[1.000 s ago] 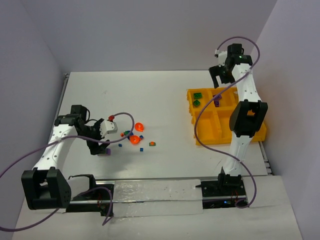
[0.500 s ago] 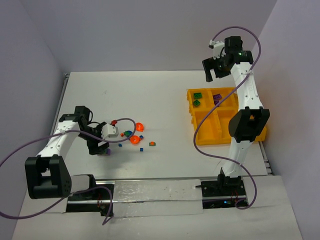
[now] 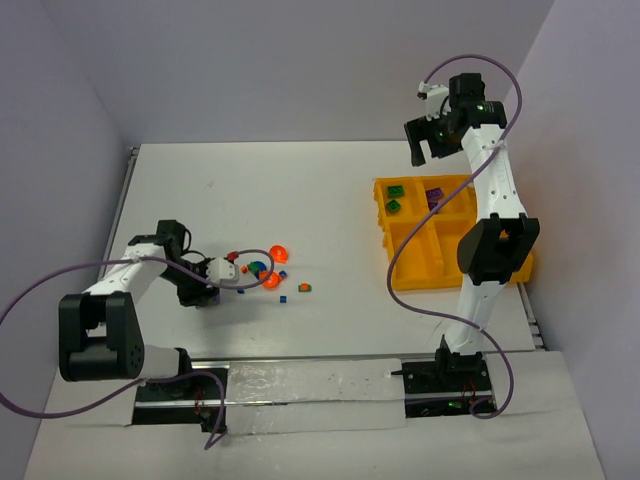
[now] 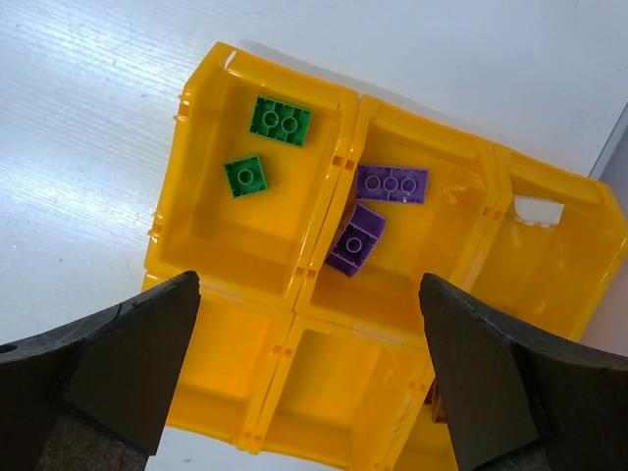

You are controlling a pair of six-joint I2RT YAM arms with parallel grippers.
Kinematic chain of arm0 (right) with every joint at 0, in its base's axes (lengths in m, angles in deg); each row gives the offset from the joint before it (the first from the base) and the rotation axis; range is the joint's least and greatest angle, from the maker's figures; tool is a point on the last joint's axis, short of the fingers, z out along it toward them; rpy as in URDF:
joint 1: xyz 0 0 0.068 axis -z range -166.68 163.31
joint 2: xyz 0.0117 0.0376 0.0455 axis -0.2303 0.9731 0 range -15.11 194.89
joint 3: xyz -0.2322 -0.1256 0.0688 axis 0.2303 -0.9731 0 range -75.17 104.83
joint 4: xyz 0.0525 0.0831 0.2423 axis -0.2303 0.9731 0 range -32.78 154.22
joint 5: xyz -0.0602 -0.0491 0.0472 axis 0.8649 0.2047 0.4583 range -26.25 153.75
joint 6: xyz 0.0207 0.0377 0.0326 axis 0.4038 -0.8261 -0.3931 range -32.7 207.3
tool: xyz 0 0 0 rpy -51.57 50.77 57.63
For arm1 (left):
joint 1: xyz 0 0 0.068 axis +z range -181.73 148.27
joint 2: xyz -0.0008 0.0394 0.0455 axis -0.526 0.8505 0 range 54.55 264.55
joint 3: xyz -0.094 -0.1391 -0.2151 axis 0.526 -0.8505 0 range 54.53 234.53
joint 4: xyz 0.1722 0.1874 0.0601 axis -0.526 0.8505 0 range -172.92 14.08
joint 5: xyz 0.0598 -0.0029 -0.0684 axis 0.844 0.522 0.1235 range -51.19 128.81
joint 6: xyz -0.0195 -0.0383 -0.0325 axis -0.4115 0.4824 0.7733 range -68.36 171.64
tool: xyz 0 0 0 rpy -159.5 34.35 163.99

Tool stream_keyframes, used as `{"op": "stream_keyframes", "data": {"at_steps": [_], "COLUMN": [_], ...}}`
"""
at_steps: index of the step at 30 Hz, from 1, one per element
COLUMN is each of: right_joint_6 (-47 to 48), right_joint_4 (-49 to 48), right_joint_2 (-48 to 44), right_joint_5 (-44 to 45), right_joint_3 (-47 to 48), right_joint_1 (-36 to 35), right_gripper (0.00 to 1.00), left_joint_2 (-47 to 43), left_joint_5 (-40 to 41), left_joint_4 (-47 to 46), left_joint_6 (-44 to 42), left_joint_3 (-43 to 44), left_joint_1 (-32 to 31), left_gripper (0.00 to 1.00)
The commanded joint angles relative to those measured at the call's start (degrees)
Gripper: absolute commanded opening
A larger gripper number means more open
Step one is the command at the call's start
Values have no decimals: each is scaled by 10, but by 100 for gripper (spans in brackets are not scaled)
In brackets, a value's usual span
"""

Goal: Sort the legos into containers by color

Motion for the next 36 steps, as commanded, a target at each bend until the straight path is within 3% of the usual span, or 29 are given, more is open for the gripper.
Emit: {"op": "stream_keyframes", "data": {"at_steps": [1,6,8,12,17,21,26,29,36], "right_joint_6": [1,4,14,32,39,75,56,36,102], "right_joint_4": [7,10,6,-21,-120,-138,-154,-167,-120], "right_joint_2": [-30,-32,-44,-79,-148,-168,-168,-162,-137], "right_joint_5": [-6,-39,-95,-297,-421,-471,-510,-524,-516], "right_joint_3": [30,36,33,4,-88,-115,-100,-92,-75], "right_joint_1": [2,2,2,0,-51,-119,-190,-228,-287], "right_gripper": [100,100,100,100,100,100,100,100,99], "left_joint_2": [-6,-15,-16,12,65,70,11,-17,-22], "left_joint_5": [-3,-29,-65,-207,-379,-473,-488,-482,-454], "left_joint_4": [-36,-29,-15,12,29,-39,-314,-417,-406], "left_joint_6": [-27,-19,4,135,317,414,661,720,677], "left_joint_3": [-8,12,45,200,380,412,326,289,292], "left_joint_1": [2,2,2,2,-10,-40,-81,-107,-152], "left_gripper": [48,25,13,0,0,0,0,0,0]}}
